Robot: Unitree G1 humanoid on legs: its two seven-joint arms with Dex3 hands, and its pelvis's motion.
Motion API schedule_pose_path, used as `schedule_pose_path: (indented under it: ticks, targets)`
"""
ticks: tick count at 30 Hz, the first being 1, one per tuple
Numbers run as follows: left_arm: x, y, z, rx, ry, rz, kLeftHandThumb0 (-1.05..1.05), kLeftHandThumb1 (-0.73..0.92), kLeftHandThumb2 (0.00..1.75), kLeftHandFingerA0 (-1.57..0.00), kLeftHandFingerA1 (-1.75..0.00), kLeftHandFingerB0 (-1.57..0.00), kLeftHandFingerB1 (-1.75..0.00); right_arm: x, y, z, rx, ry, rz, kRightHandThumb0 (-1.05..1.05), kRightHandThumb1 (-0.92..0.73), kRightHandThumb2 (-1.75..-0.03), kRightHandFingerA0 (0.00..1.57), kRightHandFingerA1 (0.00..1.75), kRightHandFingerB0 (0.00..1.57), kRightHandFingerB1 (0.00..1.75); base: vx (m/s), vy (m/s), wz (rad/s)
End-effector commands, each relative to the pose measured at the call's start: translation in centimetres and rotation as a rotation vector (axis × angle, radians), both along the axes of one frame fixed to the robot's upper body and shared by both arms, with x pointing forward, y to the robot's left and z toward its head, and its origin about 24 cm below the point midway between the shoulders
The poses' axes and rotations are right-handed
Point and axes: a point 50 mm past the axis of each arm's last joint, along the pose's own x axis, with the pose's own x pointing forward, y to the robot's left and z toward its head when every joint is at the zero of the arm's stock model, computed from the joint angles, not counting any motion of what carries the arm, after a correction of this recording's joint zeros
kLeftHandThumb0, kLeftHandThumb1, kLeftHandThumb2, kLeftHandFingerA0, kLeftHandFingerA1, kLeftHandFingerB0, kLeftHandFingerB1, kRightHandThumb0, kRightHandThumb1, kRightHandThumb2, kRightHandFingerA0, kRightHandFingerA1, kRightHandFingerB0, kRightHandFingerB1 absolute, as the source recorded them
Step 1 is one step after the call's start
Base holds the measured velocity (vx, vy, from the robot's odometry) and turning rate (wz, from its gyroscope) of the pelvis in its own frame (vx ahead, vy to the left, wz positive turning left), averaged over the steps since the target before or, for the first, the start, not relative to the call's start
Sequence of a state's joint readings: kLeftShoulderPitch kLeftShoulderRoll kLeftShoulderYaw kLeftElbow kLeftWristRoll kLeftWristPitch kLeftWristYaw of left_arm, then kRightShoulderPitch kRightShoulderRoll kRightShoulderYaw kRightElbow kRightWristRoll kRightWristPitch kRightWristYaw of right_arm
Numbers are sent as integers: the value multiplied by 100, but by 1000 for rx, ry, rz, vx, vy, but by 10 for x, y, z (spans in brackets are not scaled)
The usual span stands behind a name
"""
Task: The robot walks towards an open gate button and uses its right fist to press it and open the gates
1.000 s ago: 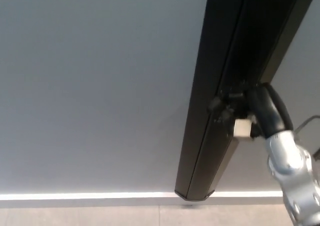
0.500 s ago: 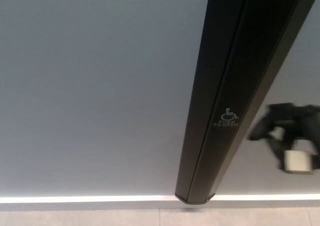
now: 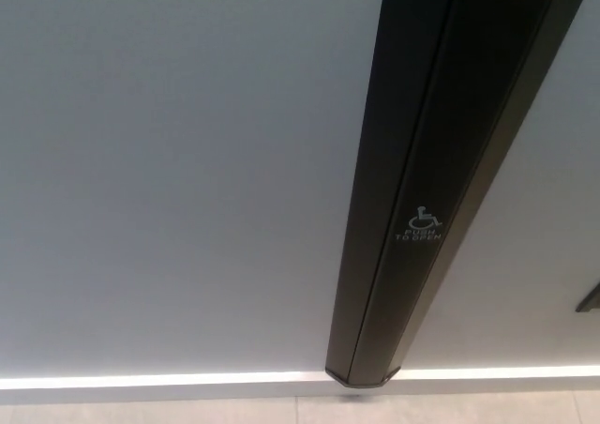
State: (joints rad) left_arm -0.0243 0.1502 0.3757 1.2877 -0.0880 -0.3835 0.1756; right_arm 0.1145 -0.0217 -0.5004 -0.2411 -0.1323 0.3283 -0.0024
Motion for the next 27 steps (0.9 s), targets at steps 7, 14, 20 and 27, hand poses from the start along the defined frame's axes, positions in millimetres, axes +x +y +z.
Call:
schedule_pose_path:
  ticks: [7, 14, 20, 27]
  targets:
    - [4, 10, 6, 26, -11, 4, -4, 54, 103, -107, -93, -99, -67, -18, -17, -93, 397, 54, -675, -14, -64, -70, 93, 135, 86, 84, 0, 0, 0]
    - [10, 8, 6, 14, -11, 1, -7, 47, 114, -106, -96, -100, -68, -25, -19, -124, 428, 177, -754, -18, -66, -59, 67, 122, 75, 72, 0, 0, 0]
    - [14, 9, 6, -41, -36, 72, -3, 51, 112, -102, -100, -88, -85, -28, -20, -139, 363, 273, -676, -28, -63, -58, 84, 150, 82, 73, 0, 0, 0]
    - [15, 14, 6, -78, -12, 110, -5, 53, 106, -100, -91, -95, -67, -28, -11, -151, 209, 415, -416, -19, -67, -61, 82, 116, 86, 77, 0, 0, 0]
